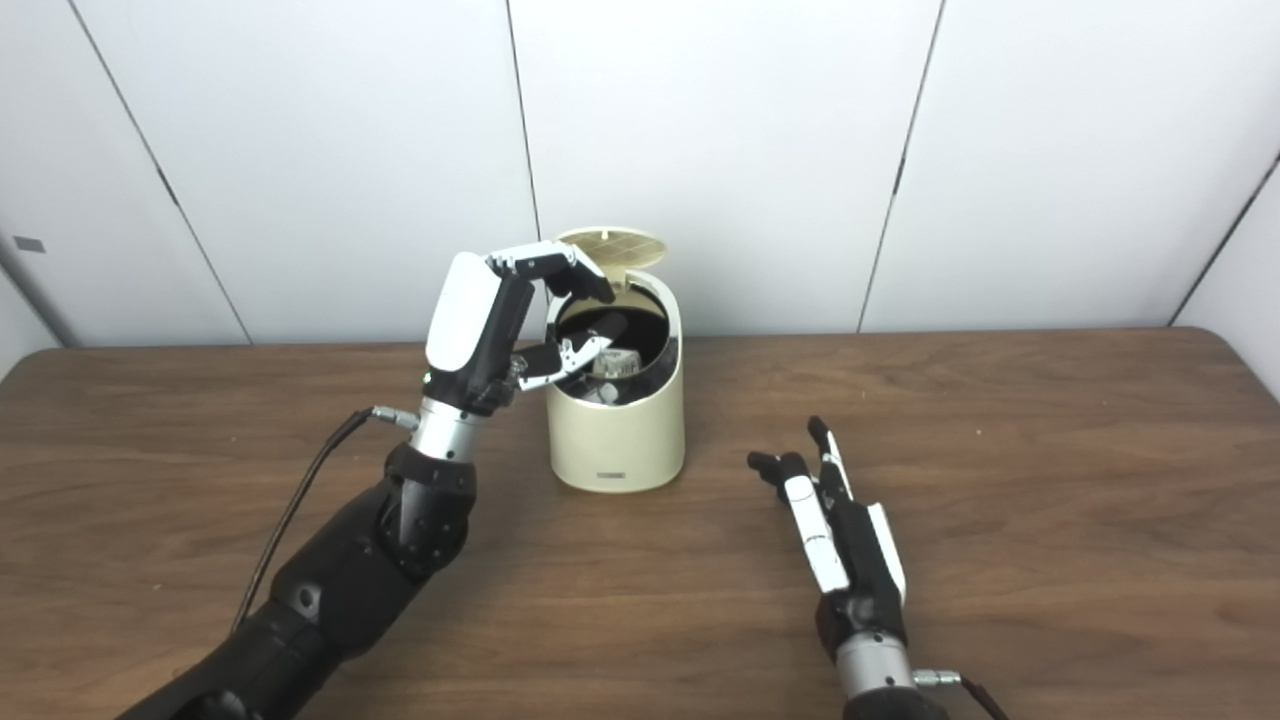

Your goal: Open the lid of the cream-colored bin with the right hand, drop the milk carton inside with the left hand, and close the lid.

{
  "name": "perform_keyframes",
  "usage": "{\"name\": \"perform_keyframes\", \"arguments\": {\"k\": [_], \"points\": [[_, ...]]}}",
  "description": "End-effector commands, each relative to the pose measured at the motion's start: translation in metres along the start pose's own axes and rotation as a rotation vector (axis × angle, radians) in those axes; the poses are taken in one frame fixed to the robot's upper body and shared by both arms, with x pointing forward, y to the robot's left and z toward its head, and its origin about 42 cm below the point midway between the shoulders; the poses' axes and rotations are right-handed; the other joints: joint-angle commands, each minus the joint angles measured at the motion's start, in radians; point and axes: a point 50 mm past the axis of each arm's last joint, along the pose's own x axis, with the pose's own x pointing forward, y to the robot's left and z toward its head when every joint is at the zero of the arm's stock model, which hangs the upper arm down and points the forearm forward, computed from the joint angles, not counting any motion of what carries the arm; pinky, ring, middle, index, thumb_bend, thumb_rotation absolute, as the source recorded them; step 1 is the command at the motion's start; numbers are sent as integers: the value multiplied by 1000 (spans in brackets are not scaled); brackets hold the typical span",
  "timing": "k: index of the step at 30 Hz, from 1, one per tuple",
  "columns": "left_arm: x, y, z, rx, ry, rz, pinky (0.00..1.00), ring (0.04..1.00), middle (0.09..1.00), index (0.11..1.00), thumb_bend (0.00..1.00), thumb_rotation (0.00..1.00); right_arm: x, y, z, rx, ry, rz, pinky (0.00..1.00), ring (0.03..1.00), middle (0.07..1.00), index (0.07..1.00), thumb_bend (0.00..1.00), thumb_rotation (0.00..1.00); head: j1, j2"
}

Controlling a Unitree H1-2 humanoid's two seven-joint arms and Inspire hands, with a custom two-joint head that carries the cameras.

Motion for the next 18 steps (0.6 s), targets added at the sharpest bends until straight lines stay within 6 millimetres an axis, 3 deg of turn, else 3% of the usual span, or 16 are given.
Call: {"name": "perform_keyframes", "arguments": {"k": [1, 9, 13, 18], "points": [[23, 13, 7, -11, -62, 46, 425, 460, 490, 465, 481, 0, 7, 4, 15, 15, -77, 8, 905, 838, 757, 1000, 473, 846, -1, 0], [21, 27, 22, -35, -131, 120, 399, 450, 501, 467, 480, 0, 7, 2, 16, 25, -85, 8, 902, 849, 762, 1000, 468, 860, 2, -2], [14, 38, 33, -86, -146, 125, 386, 444, 513, 465, 479, 0, 9, -2, 15, 24, -114, -4, 876, 854, 765, 979, 457, 815, 7, -3], [4, 52, 44, -148, -125, 153, 387, 444, 518, 468, 479, 0, 15, -6, 29, -54, -207, -10, 835, 862, 802, 941, 423, 808, -4, -5]]}}
